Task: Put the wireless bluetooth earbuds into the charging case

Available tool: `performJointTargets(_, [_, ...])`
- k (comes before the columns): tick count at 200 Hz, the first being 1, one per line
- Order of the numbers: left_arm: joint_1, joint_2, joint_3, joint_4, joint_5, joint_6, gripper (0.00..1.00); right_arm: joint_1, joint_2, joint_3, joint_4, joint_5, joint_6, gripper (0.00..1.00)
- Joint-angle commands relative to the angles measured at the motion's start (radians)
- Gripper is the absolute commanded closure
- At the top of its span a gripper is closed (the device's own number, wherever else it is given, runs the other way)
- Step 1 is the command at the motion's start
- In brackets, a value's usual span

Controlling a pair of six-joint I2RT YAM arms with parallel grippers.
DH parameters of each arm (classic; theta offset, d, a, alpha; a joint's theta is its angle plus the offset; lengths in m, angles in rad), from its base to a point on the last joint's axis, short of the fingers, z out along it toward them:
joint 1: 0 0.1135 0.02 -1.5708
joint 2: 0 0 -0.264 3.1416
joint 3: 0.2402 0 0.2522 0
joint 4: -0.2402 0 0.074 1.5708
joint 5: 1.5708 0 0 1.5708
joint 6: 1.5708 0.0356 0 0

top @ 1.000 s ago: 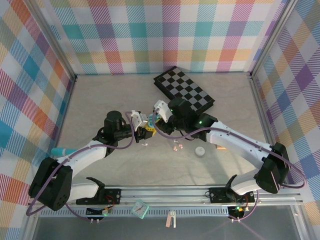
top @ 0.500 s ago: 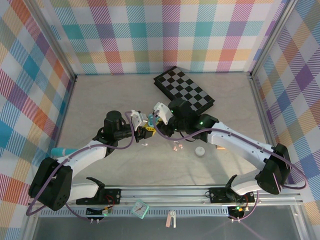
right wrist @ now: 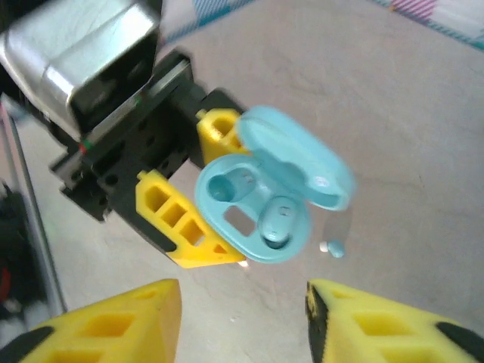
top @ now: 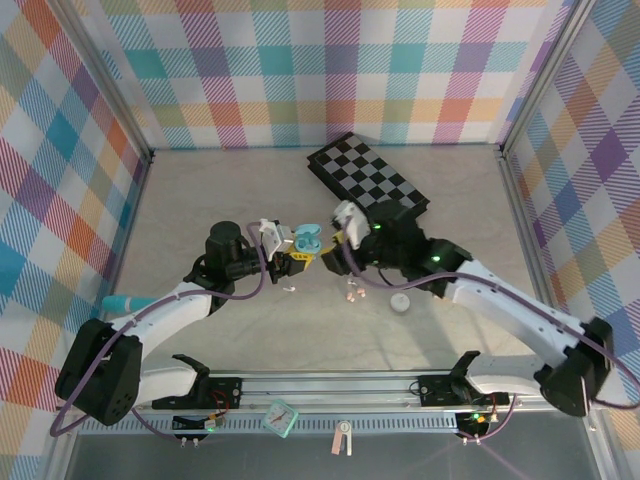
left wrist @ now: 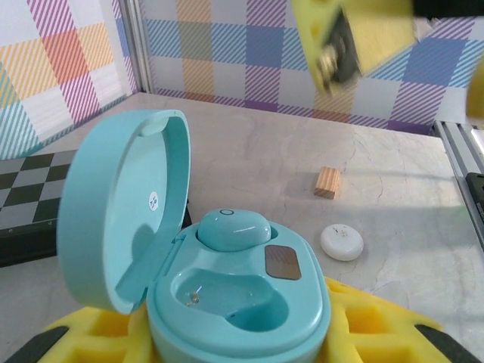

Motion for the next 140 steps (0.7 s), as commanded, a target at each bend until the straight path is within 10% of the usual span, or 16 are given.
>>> performJointTargets(1, [0.01,-0.032,0.009,0.061,0.006,-0.001,0.65,-0.113,-0.068,-0.083,0.163,-0.137,0.19,0.45])
performJointTargets(59, [0.014,-0.057,-0.009,0.137,0.013,-0.049,0.65,-0.323,0.082,-0.097,0.124,-0.164,0.497,0.4])
performJointTargets(140, [0.016,-0.142,-0.079,0.306,0.001,-0.238,0.65,-0.291,0.645,0.195,0.006,-0.341,0.511,0.43])
